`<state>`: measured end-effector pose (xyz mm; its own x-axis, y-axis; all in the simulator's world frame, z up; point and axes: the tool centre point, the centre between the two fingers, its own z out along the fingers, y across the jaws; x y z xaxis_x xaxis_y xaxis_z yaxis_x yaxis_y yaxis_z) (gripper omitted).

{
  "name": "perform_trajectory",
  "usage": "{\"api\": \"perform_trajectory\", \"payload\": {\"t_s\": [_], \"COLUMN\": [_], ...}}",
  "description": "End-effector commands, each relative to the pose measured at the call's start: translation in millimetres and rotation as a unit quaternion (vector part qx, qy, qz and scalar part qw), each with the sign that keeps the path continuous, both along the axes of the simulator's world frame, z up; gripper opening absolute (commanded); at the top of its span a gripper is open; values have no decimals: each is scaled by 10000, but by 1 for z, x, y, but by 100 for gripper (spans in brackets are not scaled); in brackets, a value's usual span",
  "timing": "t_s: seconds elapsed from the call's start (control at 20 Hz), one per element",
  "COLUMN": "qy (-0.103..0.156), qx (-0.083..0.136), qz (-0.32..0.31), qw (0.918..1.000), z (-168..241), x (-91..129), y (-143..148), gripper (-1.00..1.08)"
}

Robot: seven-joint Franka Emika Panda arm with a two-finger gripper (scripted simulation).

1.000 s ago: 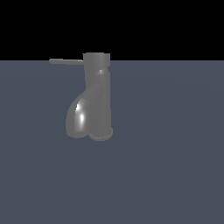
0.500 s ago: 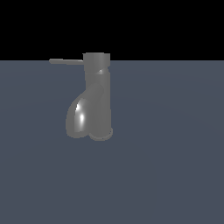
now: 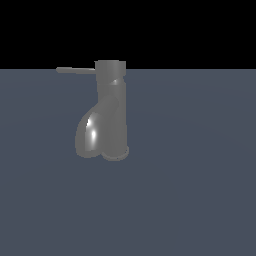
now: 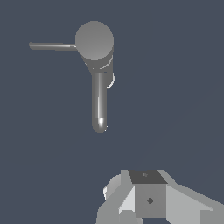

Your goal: Turn on the faucet by rotating a designated handle.

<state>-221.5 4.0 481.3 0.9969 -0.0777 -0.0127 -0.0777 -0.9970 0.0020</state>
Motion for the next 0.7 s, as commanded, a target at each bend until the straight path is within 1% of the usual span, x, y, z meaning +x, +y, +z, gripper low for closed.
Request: {"api": "perform_trajectory", "payload": {"t_s": [0.0, 0.35, 0.65], "qy": [8, 59, 144], "qx": [50, 232, 378], "qz": [-142, -741, -1404], "qw": [9999, 9970, 9893], "z": [-2, -10, -22], "x": [6, 32, 60], "y": [2, 12, 24], "gripper": [-100, -100, -100]}}
